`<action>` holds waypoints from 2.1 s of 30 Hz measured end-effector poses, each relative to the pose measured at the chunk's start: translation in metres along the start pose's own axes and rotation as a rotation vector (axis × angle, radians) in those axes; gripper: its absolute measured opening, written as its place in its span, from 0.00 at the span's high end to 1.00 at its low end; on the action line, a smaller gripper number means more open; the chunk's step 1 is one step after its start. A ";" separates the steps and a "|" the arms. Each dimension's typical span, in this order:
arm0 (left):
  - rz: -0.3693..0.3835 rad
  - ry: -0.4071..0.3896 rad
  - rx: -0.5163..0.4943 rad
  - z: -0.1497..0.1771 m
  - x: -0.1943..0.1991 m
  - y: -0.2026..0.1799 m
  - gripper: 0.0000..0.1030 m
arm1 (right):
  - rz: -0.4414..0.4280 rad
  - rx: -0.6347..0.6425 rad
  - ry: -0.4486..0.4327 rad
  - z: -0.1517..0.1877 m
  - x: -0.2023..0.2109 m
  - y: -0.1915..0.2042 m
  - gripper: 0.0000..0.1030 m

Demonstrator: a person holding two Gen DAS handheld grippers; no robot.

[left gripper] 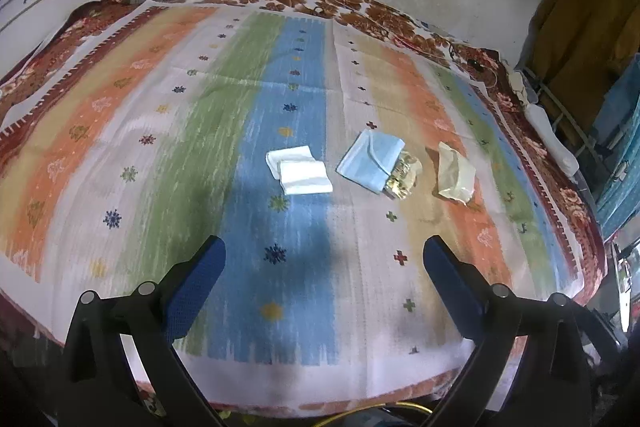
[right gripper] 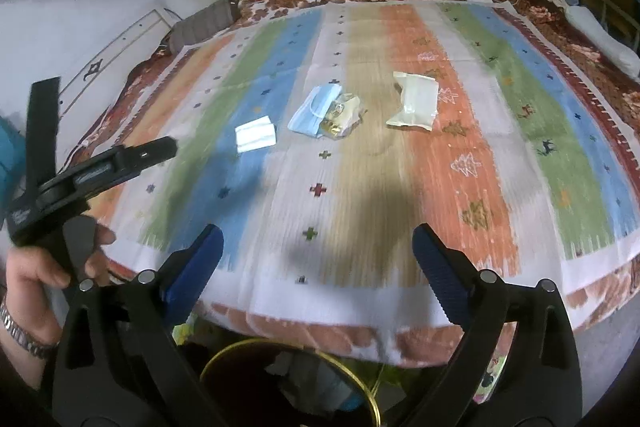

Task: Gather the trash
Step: 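Move both tools back toward the mask and snack wrapper on the blanket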

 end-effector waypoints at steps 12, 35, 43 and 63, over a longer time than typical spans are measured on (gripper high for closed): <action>0.055 0.013 -0.015 -0.016 -0.024 0.004 0.06 | -0.023 -0.029 0.018 -0.028 -0.049 -0.003 0.09; 0.122 0.051 0.027 -0.066 -0.077 0.011 0.17 | -0.070 -0.080 0.074 -0.072 -0.140 -0.011 0.09; 0.095 0.105 0.000 -0.071 -0.106 0.012 0.20 | -0.051 -0.052 0.095 -0.079 -0.169 -0.009 0.11; 0.194 0.120 0.044 -0.086 -0.148 0.022 0.20 | -0.090 -0.090 0.159 -0.088 -0.221 -0.011 0.35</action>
Point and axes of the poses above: each gripper's, at about its wrist camera, not at the fingertips, and x roughly against the way its jaws point, y to its left, z to its underside, the point moved 5 cm from there along -x, roughly the way its jaws point, and after that the axes turned 7 degrees about z, right-handed, at the moved point
